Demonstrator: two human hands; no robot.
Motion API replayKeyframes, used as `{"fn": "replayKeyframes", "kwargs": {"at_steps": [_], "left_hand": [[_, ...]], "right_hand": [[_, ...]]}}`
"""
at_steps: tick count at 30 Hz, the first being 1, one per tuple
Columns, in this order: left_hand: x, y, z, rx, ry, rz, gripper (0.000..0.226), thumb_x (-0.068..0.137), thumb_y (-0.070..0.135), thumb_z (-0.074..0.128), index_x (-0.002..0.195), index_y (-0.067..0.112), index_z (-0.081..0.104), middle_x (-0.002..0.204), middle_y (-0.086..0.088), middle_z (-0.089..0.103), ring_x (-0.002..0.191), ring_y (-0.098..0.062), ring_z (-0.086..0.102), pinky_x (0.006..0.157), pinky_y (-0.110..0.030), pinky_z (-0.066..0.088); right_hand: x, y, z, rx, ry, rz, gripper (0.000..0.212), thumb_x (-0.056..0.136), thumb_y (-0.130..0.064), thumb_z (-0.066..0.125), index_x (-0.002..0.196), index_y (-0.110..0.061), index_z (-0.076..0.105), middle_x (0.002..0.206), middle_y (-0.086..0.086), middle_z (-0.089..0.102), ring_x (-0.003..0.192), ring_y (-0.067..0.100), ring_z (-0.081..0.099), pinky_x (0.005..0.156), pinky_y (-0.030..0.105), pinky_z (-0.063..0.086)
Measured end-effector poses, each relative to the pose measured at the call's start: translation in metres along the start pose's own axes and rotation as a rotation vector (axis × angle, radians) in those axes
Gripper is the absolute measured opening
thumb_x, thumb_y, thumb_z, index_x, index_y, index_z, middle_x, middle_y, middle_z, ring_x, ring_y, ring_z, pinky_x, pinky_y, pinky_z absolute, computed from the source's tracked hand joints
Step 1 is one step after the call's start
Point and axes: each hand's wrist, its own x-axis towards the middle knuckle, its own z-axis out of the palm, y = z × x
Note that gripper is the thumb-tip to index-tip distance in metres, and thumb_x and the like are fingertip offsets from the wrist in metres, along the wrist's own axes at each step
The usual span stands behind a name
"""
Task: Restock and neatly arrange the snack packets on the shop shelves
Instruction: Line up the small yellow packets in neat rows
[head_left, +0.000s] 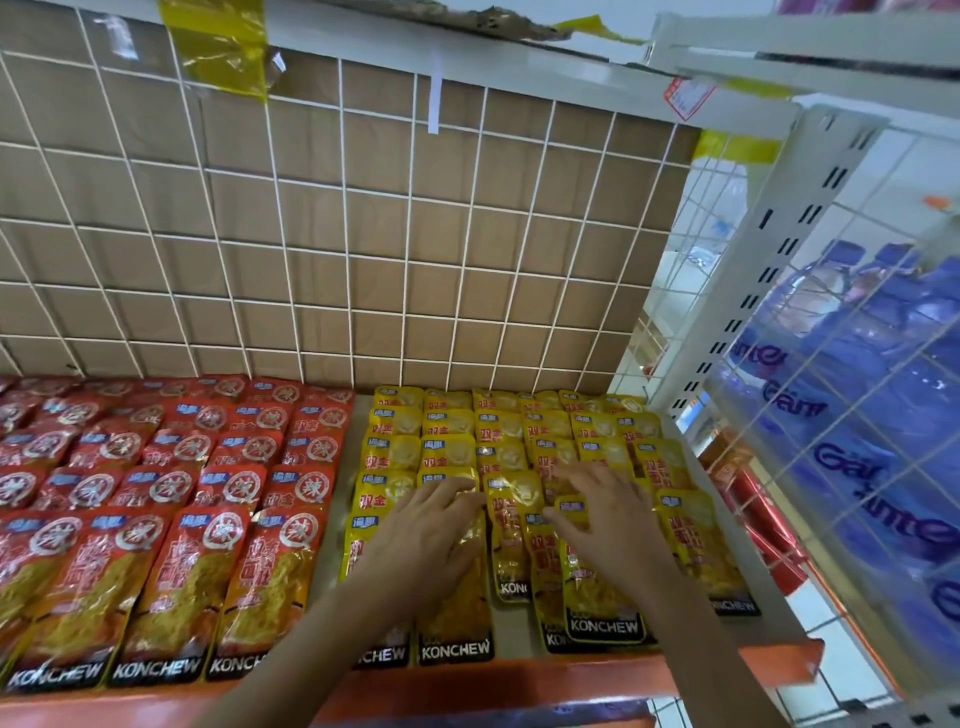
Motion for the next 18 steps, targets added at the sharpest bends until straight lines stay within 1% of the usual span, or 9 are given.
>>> {"fn": "replayKeyframes", "kwargs": {"at_steps": [1, 3, 5, 8, 13, 16, 18], "left_hand": [[0.005, 0.001, -0.001, 0.029, -0.014, -0.012, 0.063, 0.087, 0.054, 0.017, 0.143, 0.028, 0.029, 0.148, 0.009, 0.027, 0.137, -0.013, 0.022, 0.111, -0.030, 0.020], [0.014, 0.003, 0.001, 0.060, -0.040, -0.048, 0.053, 0.095, 0.046, 0.032, 0.145, 0.028, 0.024, 0.150, 0.009, 0.022, 0.140, -0.014, 0.015, 0.114, -0.031, 0.013], [0.022, 0.007, 0.001, 0.053, -0.042, -0.098, 0.054, 0.096, 0.043, 0.036, 0.146, 0.028, 0.021, 0.151, 0.009, 0.020, 0.141, -0.014, 0.011, 0.115, -0.032, 0.008], [0.034, 0.008, 0.002, 0.120, -0.019, -0.150, 0.054, 0.095, 0.048, 0.035, 0.144, 0.026, 0.026, 0.149, 0.006, 0.025, 0.139, -0.014, 0.017, 0.115, -0.034, 0.008], [0.051, 0.007, 0.006, 0.140, 0.014, -0.198, 0.048, 0.094, 0.050, 0.038, 0.134, 0.024, 0.042, 0.139, 0.004, 0.037, 0.131, -0.016, 0.029, 0.111, -0.035, 0.019], [0.059, 0.004, 0.007, 0.135, 0.052, -0.222, 0.047, 0.094, 0.050, 0.037, 0.133, 0.023, 0.043, 0.139, 0.003, 0.038, 0.130, -0.017, 0.031, 0.110, -0.035, 0.021], [0.064, 0.001, 0.007, 0.130, 0.033, -0.221, 0.049, 0.094, 0.050, 0.037, 0.136, 0.024, 0.040, 0.143, 0.003, 0.034, 0.134, -0.017, 0.026, 0.111, -0.036, 0.018]], "right_hand": [[-0.004, -0.003, 0.002, -0.022, -0.037, -0.011, 0.065, 0.082, -0.066, 0.030, 0.138, -0.033, 0.037, 0.143, -0.012, 0.035, 0.134, 0.009, 0.027, 0.110, 0.032, 0.019], [-0.010, -0.008, 0.005, -0.051, -0.069, -0.036, 0.086, 0.068, -0.074, 0.010, 0.140, -0.033, 0.033, 0.145, -0.013, 0.031, 0.136, 0.009, 0.022, 0.113, 0.032, 0.012], [-0.012, -0.010, 0.009, -0.083, -0.082, -0.039, 0.098, 0.058, -0.074, 0.003, 0.141, -0.032, 0.031, 0.146, -0.013, 0.029, 0.137, 0.008, 0.020, 0.115, 0.034, 0.007], [-0.013, -0.009, 0.012, -0.133, -0.094, -0.049, 0.101, 0.053, -0.072, 0.004, 0.143, -0.031, 0.029, 0.148, -0.012, 0.026, 0.138, 0.010, 0.018, 0.115, 0.036, 0.006], [-0.013, -0.006, 0.014, -0.104, -0.100, -0.052, 0.098, 0.056, -0.069, 0.006, 0.142, -0.030, 0.030, 0.146, -0.011, 0.028, 0.136, 0.012, 0.023, 0.114, 0.035, 0.007], [-0.013, -0.003, 0.015, -0.073, -0.088, -0.060, 0.095, 0.059, -0.070, 0.009, 0.142, -0.030, 0.031, 0.143, -0.011, 0.031, 0.134, 0.012, 0.026, 0.114, 0.034, 0.009], [-0.013, -0.003, 0.014, -0.050, -0.092, -0.061, 0.094, 0.059, -0.071, 0.008, 0.141, -0.031, 0.032, 0.141, -0.012, 0.033, 0.132, 0.011, 0.027, 0.113, 0.033, 0.011]]}}
